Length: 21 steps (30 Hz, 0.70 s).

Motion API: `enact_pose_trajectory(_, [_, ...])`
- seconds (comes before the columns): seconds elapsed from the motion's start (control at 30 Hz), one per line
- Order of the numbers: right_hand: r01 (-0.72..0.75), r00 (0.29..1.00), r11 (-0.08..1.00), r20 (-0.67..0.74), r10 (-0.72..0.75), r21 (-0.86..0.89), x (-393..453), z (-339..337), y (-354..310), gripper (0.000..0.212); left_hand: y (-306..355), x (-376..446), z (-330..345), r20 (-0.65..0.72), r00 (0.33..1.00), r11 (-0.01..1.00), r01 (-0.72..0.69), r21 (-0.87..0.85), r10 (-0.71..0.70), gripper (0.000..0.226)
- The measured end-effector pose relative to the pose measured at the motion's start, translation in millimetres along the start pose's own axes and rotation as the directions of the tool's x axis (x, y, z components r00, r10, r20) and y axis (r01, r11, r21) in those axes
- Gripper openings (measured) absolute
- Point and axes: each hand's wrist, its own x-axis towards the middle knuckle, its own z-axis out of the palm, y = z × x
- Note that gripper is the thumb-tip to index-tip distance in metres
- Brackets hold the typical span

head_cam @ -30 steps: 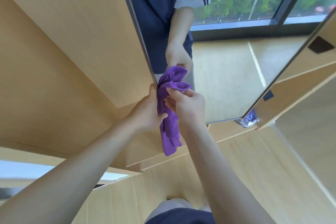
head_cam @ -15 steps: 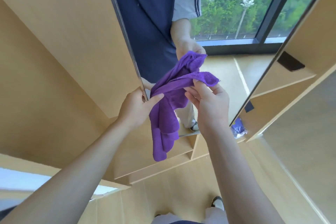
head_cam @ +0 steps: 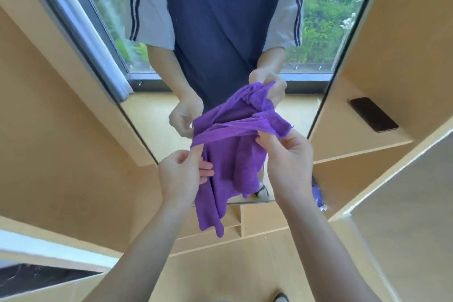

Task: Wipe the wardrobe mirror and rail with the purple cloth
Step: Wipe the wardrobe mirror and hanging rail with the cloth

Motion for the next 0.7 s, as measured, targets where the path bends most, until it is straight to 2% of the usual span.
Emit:
enact_pose_trajectory(0.07, [0.064,0.998,0.998,-0.005,-0.064,-0.008,9,-15,-12,0.024,12,-15,22,0.081,0.996,1.0,-0.026,0.0,0.026,0.043])
enact_pose_trajectory(0.13, [0.131,0.991,0.991,-0.037,-0.13,0.007,17,-32,-23,0.023,26,-27,44,0.13,0.988,0.996,-0.086,0.016,0.083,0.041])
enact_pose_trajectory(0.3, [0.361,0.916,0.928,-0.148,-0.372,-0.096,31,-71,-33,0.017,63,-49,90,0.161,0.946,0.943,-0.305,0.135,0.283,0.032])
enact_pose_trajectory(0.37, [0.445,0.872,0.882,-0.148,-0.466,-0.156,35,-78,-33,0.015,80,-55,105,0.158,0.921,0.914,-0.379,0.146,0.357,0.031])
enact_pose_trajectory(0.43, [0.482,0.851,0.855,-0.13,-0.509,-0.192,43,-81,-33,0.023,96,-59,116,0.141,0.897,0.888,-0.437,0.142,0.418,0.033])
enact_pose_trajectory(0.53, [0.49,0.861,0.84,-0.019,-0.508,-0.233,61,-80,-31,0.039,113,-63,127,0.153,0.869,0.854,-0.493,0.169,0.471,0.029])
enact_pose_trajectory(0.63, [0.445,0.895,0.861,0.103,-0.434,-0.244,69,-73,-17,0.045,119,-65,124,0.242,0.85,0.825,-0.518,0.227,0.467,0.022])
enact_pose_trajectory(0.7, [0.395,0.918,0.884,0.13,-0.374,-0.25,71,-67,-1,0.054,121,-63,117,0.291,0.834,0.775,-0.546,0.319,0.468,0.021])
